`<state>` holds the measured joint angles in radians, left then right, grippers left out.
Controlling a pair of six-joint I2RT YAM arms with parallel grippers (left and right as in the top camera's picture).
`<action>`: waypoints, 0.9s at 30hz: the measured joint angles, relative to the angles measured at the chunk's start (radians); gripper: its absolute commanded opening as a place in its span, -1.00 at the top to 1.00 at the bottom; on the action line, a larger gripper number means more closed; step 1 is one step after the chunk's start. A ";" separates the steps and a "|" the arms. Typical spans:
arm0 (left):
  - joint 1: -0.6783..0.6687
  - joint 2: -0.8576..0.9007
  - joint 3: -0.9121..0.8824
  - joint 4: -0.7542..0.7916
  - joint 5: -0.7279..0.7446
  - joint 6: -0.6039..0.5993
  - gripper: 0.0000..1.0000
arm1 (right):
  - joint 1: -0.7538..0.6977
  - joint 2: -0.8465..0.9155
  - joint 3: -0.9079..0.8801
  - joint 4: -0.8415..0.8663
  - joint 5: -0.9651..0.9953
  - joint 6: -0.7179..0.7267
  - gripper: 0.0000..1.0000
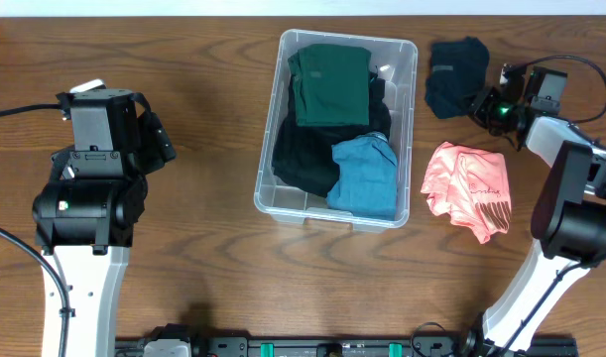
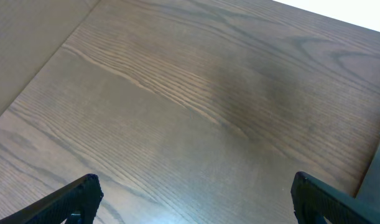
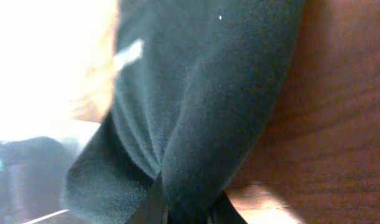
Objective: Pack container
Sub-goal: 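Lift the black garment and carry it over the container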
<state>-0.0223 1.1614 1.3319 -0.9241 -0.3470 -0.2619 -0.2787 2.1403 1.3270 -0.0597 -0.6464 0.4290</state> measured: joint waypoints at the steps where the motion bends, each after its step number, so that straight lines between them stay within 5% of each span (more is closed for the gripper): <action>1: 0.000 0.000 0.000 0.000 0.000 0.000 -0.96 | -0.002 -0.018 -0.004 0.005 -0.005 0.002 0.98; 13: 0.000 0.000 0.000 0.000 0.000 0.000 -0.96 | 0.020 -0.489 -0.009 0.162 -0.194 0.064 0.97; 27: 0.000 0.000 0.000 0.000 0.000 0.000 -0.96 | 0.315 -0.544 -0.008 0.203 -0.316 0.072 0.98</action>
<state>-0.0223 1.1614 1.3319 -0.9241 -0.3470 -0.2619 0.0360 1.5967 1.3190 0.1436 -0.9623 0.5011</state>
